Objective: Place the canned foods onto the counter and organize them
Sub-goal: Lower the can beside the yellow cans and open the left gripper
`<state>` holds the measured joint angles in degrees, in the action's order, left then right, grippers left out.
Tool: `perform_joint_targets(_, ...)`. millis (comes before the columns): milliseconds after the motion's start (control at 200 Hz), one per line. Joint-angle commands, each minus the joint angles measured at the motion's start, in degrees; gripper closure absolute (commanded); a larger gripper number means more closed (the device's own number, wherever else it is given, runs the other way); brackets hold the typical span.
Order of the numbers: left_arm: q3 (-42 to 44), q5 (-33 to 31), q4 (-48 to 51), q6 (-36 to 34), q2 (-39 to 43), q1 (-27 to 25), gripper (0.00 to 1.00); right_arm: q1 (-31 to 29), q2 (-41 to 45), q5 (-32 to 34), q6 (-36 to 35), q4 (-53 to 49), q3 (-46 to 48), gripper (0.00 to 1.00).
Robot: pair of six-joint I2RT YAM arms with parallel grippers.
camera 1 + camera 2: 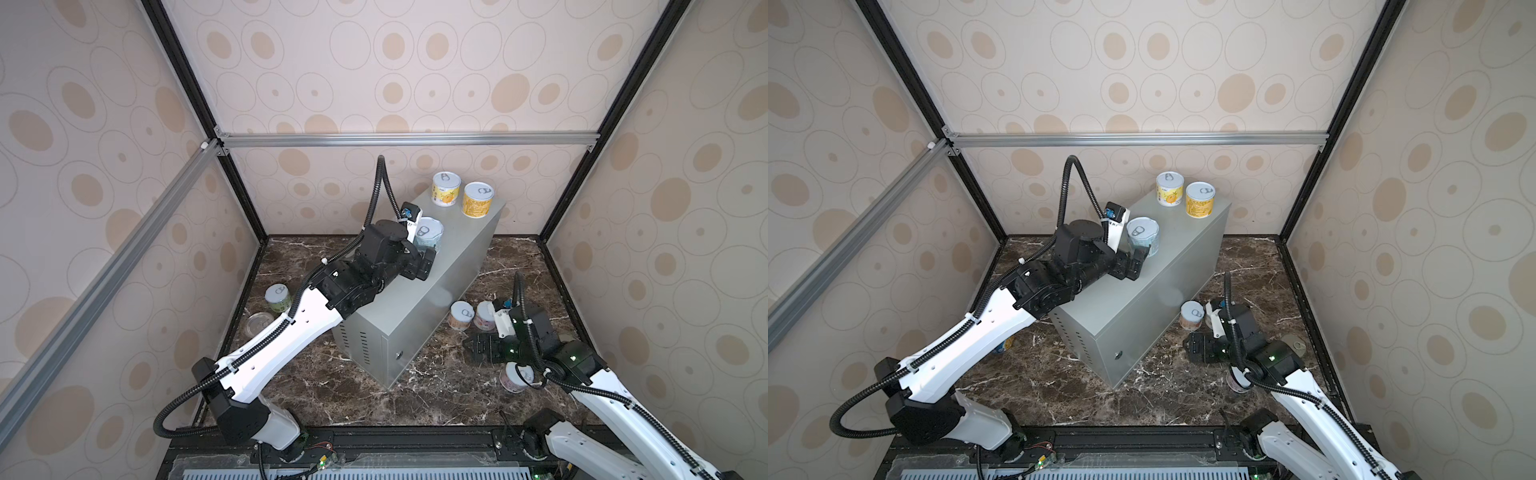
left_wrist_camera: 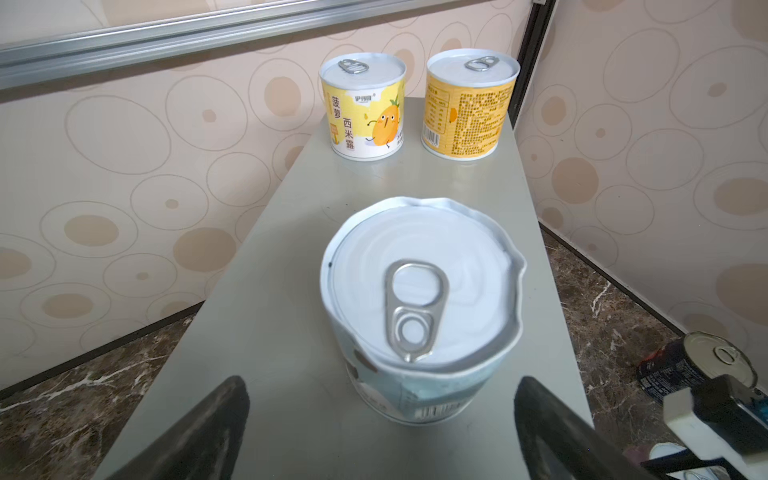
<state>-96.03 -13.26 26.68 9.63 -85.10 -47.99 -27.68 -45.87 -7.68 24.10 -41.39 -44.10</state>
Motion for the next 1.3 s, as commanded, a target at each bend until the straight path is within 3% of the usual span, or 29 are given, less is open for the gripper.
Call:
perform_joint_targets(0,1.5,2.4,-6.7,0.5,1.0,-0.2,0.01,-0.2,0.0,0.3,-0.1,-0.4,-0.8,0.03)
perform_joint_targets(250,2.5,1.7,-10.6,0.6,0.4,-0.2,0.02,-0.2,-0.9,0.3,-0.3,0.4,-0.2,0.02)
perform_joint_targets(910,-5.8,1.1,-9.6,-1.4,-8.5,0.7,0.30,-0.2,-2.1,0.1,-1.6,2.4,0.5,0.02)
perform_joint_targets(1295,-14.8,3.7,-7.9,-1.5,-16.7,5.8,0.33,-0.3,-3.9,0.6,-2.8,4.4,1.2,0.02)
